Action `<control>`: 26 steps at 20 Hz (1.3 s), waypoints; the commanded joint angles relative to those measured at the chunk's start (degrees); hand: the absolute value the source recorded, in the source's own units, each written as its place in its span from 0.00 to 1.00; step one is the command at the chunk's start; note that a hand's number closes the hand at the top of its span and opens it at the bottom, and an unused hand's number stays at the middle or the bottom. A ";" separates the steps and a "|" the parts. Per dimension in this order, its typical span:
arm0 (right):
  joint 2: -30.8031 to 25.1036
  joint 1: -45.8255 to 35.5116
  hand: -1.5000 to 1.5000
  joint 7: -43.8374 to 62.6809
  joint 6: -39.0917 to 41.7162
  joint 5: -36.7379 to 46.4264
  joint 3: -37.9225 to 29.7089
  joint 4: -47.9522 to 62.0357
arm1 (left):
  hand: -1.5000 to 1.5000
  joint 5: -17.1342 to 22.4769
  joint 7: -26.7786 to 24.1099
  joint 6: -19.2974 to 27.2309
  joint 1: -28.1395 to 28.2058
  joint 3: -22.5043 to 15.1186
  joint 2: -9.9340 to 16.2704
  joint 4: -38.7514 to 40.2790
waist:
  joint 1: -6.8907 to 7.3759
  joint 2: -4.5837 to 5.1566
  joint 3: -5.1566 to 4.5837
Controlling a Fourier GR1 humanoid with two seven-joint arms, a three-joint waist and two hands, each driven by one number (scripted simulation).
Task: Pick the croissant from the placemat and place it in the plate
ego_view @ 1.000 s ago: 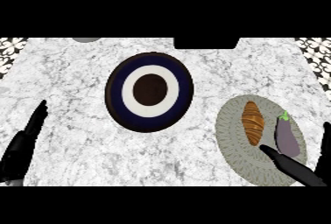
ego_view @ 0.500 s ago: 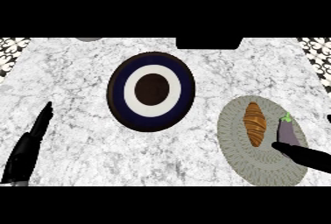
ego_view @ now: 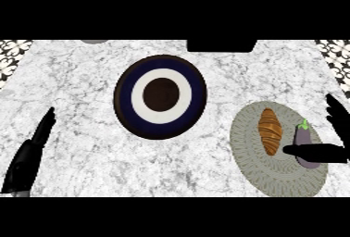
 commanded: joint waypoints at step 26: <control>14.18 -9.87 0.00 -12.25 20.29 12.20 -5.01 28.01 | 0.50 -8.89 2.73 -7.04 -1.31 8.29 -8.13 -2.08 | -0.45 -0.08 0.02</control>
